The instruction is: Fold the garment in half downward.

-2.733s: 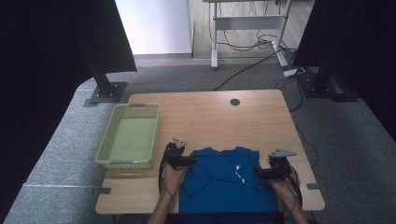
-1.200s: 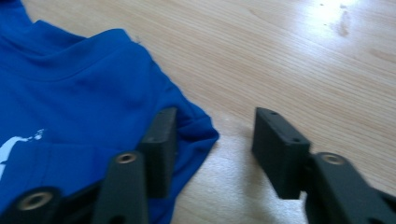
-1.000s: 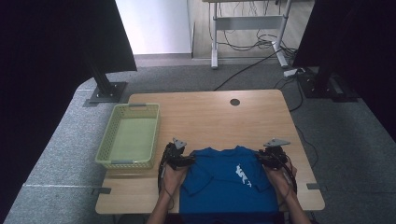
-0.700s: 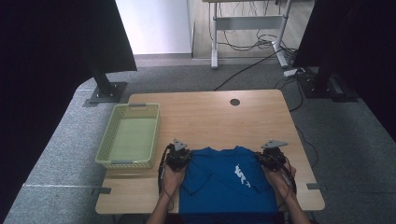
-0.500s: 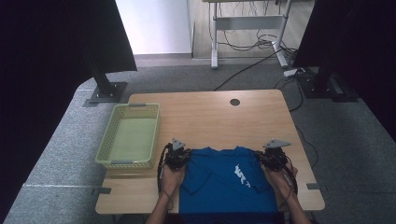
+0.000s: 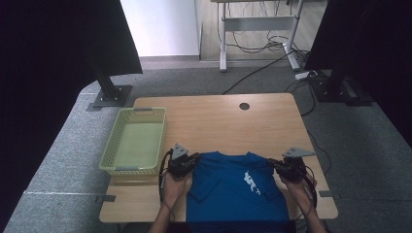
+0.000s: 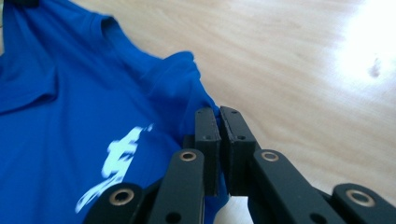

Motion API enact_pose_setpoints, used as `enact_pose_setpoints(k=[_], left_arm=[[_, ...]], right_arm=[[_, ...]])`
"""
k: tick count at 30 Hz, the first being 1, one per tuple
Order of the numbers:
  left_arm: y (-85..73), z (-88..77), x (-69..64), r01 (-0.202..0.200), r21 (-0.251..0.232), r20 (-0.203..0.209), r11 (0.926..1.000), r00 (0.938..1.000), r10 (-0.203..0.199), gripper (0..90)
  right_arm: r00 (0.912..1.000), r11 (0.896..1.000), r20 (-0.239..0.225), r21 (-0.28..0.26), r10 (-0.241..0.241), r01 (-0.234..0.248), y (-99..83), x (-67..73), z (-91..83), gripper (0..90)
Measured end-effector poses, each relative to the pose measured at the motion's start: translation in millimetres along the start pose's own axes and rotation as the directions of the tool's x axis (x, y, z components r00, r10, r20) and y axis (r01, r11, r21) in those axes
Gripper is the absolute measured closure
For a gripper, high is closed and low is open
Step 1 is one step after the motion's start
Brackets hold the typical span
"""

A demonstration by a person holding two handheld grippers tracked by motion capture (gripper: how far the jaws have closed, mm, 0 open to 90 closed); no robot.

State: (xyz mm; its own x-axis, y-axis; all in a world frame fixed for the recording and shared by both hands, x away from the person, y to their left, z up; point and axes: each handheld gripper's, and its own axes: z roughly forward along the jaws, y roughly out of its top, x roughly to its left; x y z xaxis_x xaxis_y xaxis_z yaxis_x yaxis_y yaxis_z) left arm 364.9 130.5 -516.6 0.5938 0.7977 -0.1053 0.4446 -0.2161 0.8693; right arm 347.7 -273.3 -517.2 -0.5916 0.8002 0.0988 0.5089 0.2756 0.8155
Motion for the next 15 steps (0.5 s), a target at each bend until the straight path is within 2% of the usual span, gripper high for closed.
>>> enact_pose_setpoints(k=[2, 4, 8, 11, 14, 15], left_arm=[[-2.1, -5.0, -2.1, -0.02, -0.007, 0.003, 0.9998, 0.9998, 0.02, 85.4], [-5.0, -8.3, -3.7, -0.024, -0.004, 0.019, 0.9997, 0.9995, 0.024, 85.4], [-13.5, -12.3, -7.8, -0.019, 0.036, 0.028, 0.9992, 0.9994, 0.018, 85.4], [-25.6, -13.5, -13.9, -0.024, 0.097, -0.001, 0.995, 0.9997, 0.024, 85.4], [-34.0, -11.2, -18.9, -0.054, 0.156, -0.025, 0.9864, 0.998, 0.058, 85.4], [-34.0, -11.2, -18.9, -0.054, 0.156, -0.025, 0.9864, 0.998, 0.058, 85.4]], right_arm=[[0.9999, 1.0, -0.014, 0.012, 0.002, -0.002, -6.1, 1.4, -4.2, 85.6], [0.9998, 1.0, -0.019, 0.015, 0.006, -0.006, -8.1, 1.5, -5.6, 85.6], [0.9994, 0.999, -0.034, 0.04, 0.011, -0.009, -18.2, 2.2, -8.8, 85.6], [0.9986, 0.997, -0.047, 0.068, 0.024, -0.021, -31.0, 3.8, -9.2, 85.6], [0.9984, 0.994, -0.052, 0.106, 0.023, -0.018, -39.7, 5.6, -6.3, 85.6], [0.9984, 0.994, -0.052, 0.106, 0.023, -0.018, -39.7, 5.6, -6.3, 85.6]])
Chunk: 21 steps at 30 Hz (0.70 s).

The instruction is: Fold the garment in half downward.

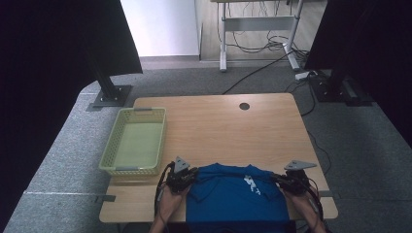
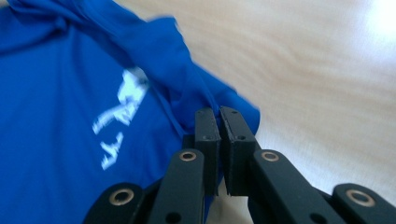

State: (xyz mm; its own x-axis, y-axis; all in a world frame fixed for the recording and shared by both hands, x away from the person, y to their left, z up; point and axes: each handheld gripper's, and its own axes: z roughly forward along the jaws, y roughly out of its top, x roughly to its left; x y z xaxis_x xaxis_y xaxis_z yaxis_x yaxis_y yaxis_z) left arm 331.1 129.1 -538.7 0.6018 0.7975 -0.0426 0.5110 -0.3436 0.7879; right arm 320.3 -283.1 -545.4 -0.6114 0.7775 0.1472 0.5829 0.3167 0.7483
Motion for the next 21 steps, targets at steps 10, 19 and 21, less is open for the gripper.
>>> enact_pose_setpoints(k=[10, 19, 21], left_arm=[[1.0, 17.8, -1.6, -0.08, 0.054, -0.091, 0.9953, 0.9922, 0.085, 84.7], [17.9, 42.0, 20.3, -0.032, 0.035, -0.154, 0.9989, 0.9874, 0.037, 81.4], [19.3, 44.9, 24.6, -0.022, 0.024, -0.15, 0.9995, 0.9884, 0.025, 81.5]], right_arm=[[0.9964, 0.999, 0.08, 0.033, -0.028, 0.025, 4.1, -2.3, 11.4, 85.8], [0.9915, 1.0, 0.129, 0.023, -0.018, 0.015, 22.2, -18.6, 28.6, 85.7], [0.9915, 1.0, 0.13, 0.021, -0.012, 0.01, 23.6, -20.4, 30.0, 85.7]])
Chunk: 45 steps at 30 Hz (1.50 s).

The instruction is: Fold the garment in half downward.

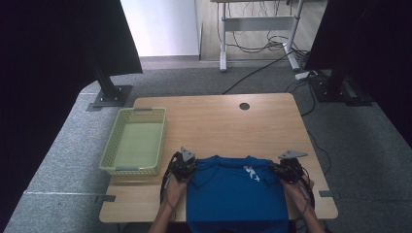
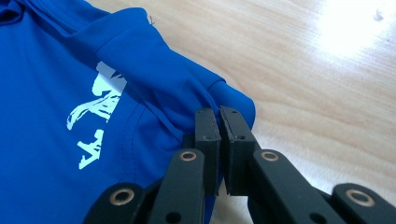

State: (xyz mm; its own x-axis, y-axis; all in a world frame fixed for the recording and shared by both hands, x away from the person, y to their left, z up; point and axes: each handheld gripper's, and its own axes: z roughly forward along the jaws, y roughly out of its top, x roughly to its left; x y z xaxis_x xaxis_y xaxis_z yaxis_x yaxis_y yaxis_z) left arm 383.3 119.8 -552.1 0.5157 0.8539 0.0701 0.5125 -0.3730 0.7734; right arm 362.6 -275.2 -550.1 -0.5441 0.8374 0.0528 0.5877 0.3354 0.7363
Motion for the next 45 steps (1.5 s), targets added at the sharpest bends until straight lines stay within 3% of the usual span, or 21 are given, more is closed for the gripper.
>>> enact_pose_setpoints(k=[4, 6, 9, 18, 22, 26, 28, 31, 33, 42, 45], left_arm=[[0.1, 2.1, 1.5, 0.029, -0.014, 0.009, 0.9995, 0.9995, -0.029, 84.9], [0.0, 0.6, 4.2, 0.063, -0.018, 0.045, 0.9978, 0.997, -0.062, 86.3], [1.0, -6.5, 5.3, 0.084, -0.047, 0.071, 0.9954, 0.9942, -0.081, 86.9], [9.0, -44.6, -5.5, 0.041, -0.122, 0.11, 0.9917, 0.9936, -0.027, 86.7], [-1.9, -53.0, -9.1, 0.031, -0.099, 0.138, 0.9946, 0.9902, -0.017, 86.5], [-17.9, -47.5, -13.3, 0.014, -0.019, 0.162, 0.9997, 0.9867, -0.011, 86.4], [-23.3, -41.9, -15.8, -0.009, 0.019, 0.155, 0.9998, 0.9878, 0.006, 86.3], [-23.0, -37.3, -16.6, -0.013, 0.026, 0.147, 0.9996, 0.9891, 0.009, 86.2], [-20.2, -33.4, -15.8, -0.029, 0.026, 0.128, 0.9992, 0.9915, 0.025, 86.1], [-2.6, -7.9, -3.5, -0.016, 0.011, 0.061, 0.9998, 0.998, 0.015, 86.1], [2.2, -0.9, 1.1, -0.002, 0.007, 0.047, 1.0, 0.9989, 0.002, 86.1]], right_arm=[[0.9999, 1.0, 0.002, -0.003, 0.014, -0.014, 3.5, -2.3, 3.6, 85.8], [0.9999, 1.0, 0.003, -0.005, 0.012, -0.012, 3.7, -1.5, 3.2, 85.9], [1.0, 1.0, 0.003, -0.025, 0.007, -0.007, 3.0, 0.1, -0.1, 86.1], [0.9996, 0.993, 0.005, -0.112, -0.029, 0.029, 6.5, 10.2, -34.9, 86.1], [0.9996, 0.993, -0.015, -0.112, -0.024, 0.022, -2.6, 14.3, -48.2, 86.1], [0.9983, 0.998, -0.059, -0.06, -0.005, 0.001, -18.7, 17.1, -48.0, 86.0], [0.9975, 1.0, -0.071, -0.026, 0.005, -0.007, -26.5, 17.1, -43.7, 86.0], [0.9968, 1.0, -0.077, 0.019, 0.021, -0.02, -33.5, 15.2, -35.0, 86.0], [0.9956, 0.999, -0.088, 0.012, 0.034, -0.033, -33.1, 12.0, -32.2, 86.0], [0.9998, 1.0, -0.002, 0.008, 0.018, -0.017, -9.2, -0.9, -8.9, 86.0], [0.9998, 1.0, 0.005, 0.002, 0.021, -0.021, -4.8, -3.5, -3.9, 86.0]])
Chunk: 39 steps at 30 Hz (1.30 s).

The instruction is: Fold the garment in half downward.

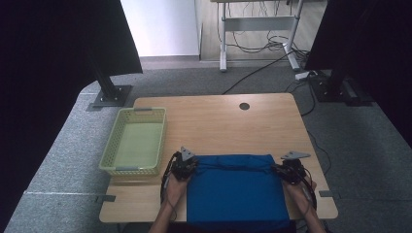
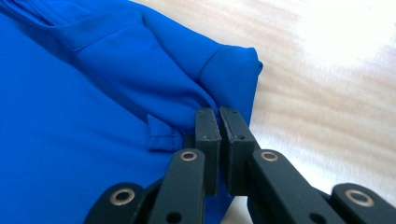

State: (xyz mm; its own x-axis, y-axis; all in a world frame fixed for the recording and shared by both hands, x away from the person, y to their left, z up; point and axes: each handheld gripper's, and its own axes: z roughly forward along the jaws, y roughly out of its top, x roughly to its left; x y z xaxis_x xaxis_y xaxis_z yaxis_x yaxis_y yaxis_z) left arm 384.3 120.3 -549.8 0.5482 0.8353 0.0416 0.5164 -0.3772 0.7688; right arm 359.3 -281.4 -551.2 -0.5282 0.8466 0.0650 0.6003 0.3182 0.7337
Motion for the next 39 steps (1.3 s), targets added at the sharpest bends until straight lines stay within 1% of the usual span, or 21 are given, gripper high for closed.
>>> enact_pose_setpoints(k=[2, 6, 7, 8, 10, 13, 16, 18, 19, 20, 22, 23, 24, 26, 27, 28, 29, 31, 34, 36, 39], left_arm=[[1.7, 2.9, 2.7, 0.018, -0.007, 0.0, 0.9998, 0.9998, -0.018, 86.1], [2.5, 0.6, 3.1, 0.01, -0.014, -0.011, 0.9999, 0.9999, -0.01, 86.0], [3.2, -2.2, 2.9, 0.004, -0.023, -0.022, 0.9997, 0.9997, -0.005, 86.1], [4.2, -6.2, 2.3, 0.012, -0.04, -0.024, 0.9991, 0.9996, -0.013, 86.1], [7.3, -16.8, 0.6, 0.02, -0.074, -0.017, 0.997, 0.9996, -0.021, 86.2], [12.0, -33.4, -4.2, -0.006, -0.101, -0.007, 0.9948, 1.0, 0.005, 86.2], [12.2, -45.1, -10.3, -0.021, -0.109, 0.006, 0.9938, 0.9997, 0.022, 86.1], [8.2, -47.8, -13.5, -0.032, -0.091, 0.017, 0.9953, 0.9993, 0.034, 86.1], [0.9, -46.8, -15.8, -0.033, -0.066, 0.028, 0.9973, 0.999, 0.035, 86.1], [0.9, -46.8, -15.8, -0.033, -0.066, 0.028, 0.9973, 0.999, 0.035, 86.0], [-12.7, -40.9, -17.8, -0.031, -0.017, 0.048, 0.9994, 0.9983, 0.032, 86.0], [-12.7, -40.9, -17.8, -0.031, -0.017, 0.048, 0.9994, 0.9983, 0.032, 85.9], [-20.5, -35.7, -18.0, -0.034, 0.007, 0.053, 0.9994, 0.998, 0.034, 85.9], [-22.3, -33.8, -16.8, -0.035, 0.004, 0.062, 0.9994, 0.9975, 0.034, 85.8], [-21.0, -33.2, -16.6, -0.045, 0.009, 0.056, 0.999, 0.9974, 0.044, 85.7], [-21.0, -33.2, -16.6, -0.045, 0.009, 0.056, 0.999, 0.9974, 0.044, 85.7], [-19.8, -31.7, -16.8, -0.056, 0.012, 0.047, 0.9983, 0.9973, 0.055, 85.6], [-18.5, -27.2, -15.8, -0.063, 0.009, 0.047, 0.998, 0.997, 0.062, 85.6], [-14.7, -21.0, -13.3, -0.065, 0.001, 0.035, 0.9979, 0.9973, 0.065, 85.6], [-11.6, -16.3, -12.5, -0.082, -0.003, 0.018, 0.9967, 0.9965, 0.082, 85.5], [-6.3, -8.6, -9.8, -0.088, -0.007, -0.007, 0.9961, 0.9961, 0.088, 85.5]], right_arm=[[1.0, 1.0, -0.003, -0.005, 0.008, -0.008, 3.8, -3.0, 4.3, 85.9], [1.0, 1.0, 0.001, -0.005, -0.007, 0.007, 5.1, -2.3, 4.5, 85.8], [0.9999, 1.0, 0.004, -0.01, -0.016, 0.016, 4.8, -1.8, 3.5, 85.8], [0.9998, 1.0, 0.006, -0.019, -0.021, 0.021, 4.5, -1.1, 1.6, 85.8], [0.9995, 0.998, 0.013, -0.058, -0.028, 0.029, 5.9, 1.1, -10.1, 85.8], [0.999, 0.996, 0.018, -0.08, -0.041, 0.042, 7.9, 3.0, -20.3, 85.8], [0.9986, 0.994, 0.014, -0.096, -0.052, 0.053, 8.0, 6.8, -34.4, 85.8], [0.9985, 0.994, 0.004, -0.091, -0.054, 0.054, 4.9, 9.8, -40.4, 85.7], [0.9986, 0.996, -0.011, -0.078, -0.051, 0.05, -0.8, 11.4, -42.2, 85.7], [0.9986, 0.996, -0.011, -0.078, -0.051, 0.05, -0.8, 11.4, -42.2, 85.7], [0.9989, 0.998, -0.032, -0.051, -0.035, 0.033, -11.1, 12.3, -39.6, 85.7], [0.9989, 0.998, -0.032, -0.051, -0.035, 0.033, -11.1, 12.3, -39.6, 85.7], [0.9984, 0.999, -0.053, -0.032, -0.021, 0.02, -17.4, 12.1, -35.2, 85.7], [0.9979, 1.0, -0.063, -0.005, -0.019, 0.018, -22.7, 12.9, -29.8, 85.6], [0.9977, 1.0, -0.066, 0.008, -0.017, 0.017, -24.9, 13.2, -27.0, 85.4], [0.9977, 1.0, -0.066, 0.008, -0.017, 0.017, -24.9, 13.2, -27.0, 85.4], [0.997, 1.0, -0.077, 0.002, -0.002, 0.002, -26.6, 12.1, -25.2, 85.4], [0.9973, 1.0, -0.073, 0.005, -0.006, 0.006, -25.7, 11.4, -24.8, 85.4], [0.9985, 1.0, -0.055, -0.001, -0.006, 0.006, -22.4, 7.9, -21.0, 85.4], [0.9991, 1.0, -0.043, -0.008, 0.001, -0.001, -19.1, 4.3, -16.9, 85.5], [0.9998, 1.0, -0.019, -0.01, 0.002, -0.003, -11.6, -0.7, -9.6, 85.5]])
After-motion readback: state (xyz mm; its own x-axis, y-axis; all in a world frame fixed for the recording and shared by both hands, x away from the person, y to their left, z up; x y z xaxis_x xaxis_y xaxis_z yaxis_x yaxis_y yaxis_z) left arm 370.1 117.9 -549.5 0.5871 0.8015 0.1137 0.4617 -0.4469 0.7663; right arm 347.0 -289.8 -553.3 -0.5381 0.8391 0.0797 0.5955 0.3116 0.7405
